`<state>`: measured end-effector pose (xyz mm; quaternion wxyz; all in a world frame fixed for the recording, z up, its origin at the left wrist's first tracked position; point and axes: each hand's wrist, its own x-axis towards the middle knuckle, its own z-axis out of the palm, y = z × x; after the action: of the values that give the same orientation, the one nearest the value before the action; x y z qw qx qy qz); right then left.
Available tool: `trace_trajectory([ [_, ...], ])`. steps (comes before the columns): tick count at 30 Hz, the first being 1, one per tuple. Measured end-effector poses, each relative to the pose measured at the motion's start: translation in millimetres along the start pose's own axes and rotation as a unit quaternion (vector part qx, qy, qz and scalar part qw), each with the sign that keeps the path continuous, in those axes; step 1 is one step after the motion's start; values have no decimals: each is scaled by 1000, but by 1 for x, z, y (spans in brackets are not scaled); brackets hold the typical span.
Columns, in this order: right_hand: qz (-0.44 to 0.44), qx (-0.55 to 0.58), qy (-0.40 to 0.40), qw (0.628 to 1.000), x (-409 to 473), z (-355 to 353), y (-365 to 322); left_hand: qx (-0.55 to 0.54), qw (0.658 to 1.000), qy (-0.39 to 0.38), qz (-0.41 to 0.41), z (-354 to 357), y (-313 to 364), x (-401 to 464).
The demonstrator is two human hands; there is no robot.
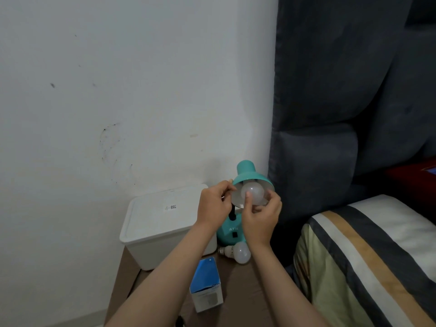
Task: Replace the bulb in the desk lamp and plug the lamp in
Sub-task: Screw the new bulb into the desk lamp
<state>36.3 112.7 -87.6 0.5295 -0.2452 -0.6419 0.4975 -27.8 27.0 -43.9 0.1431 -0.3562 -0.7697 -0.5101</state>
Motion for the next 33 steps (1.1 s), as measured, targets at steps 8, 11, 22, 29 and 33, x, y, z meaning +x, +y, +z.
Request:
trace_trajectory([
  [8, -43, -7, -31, 999, -4, -1, 10, 1, 1000, 3, 2, -1, 1, 2],
  [11, -15, 17, -19, 1000, -2, -3, 6, 6, 1000, 4, 3, 0, 0, 1],
  [22, -98, 3, -24, 995, -5, 7, 11, 7, 1000, 1, 3, -1, 2, 0],
  [29, -24, 29, 2, 999, 1, 5, -2, 12, 1000, 0, 2, -1, 0, 1],
  [33, -91, -10, -11, 996, -4, 7, 10, 11, 1000, -1, 1, -1, 2, 0],
])
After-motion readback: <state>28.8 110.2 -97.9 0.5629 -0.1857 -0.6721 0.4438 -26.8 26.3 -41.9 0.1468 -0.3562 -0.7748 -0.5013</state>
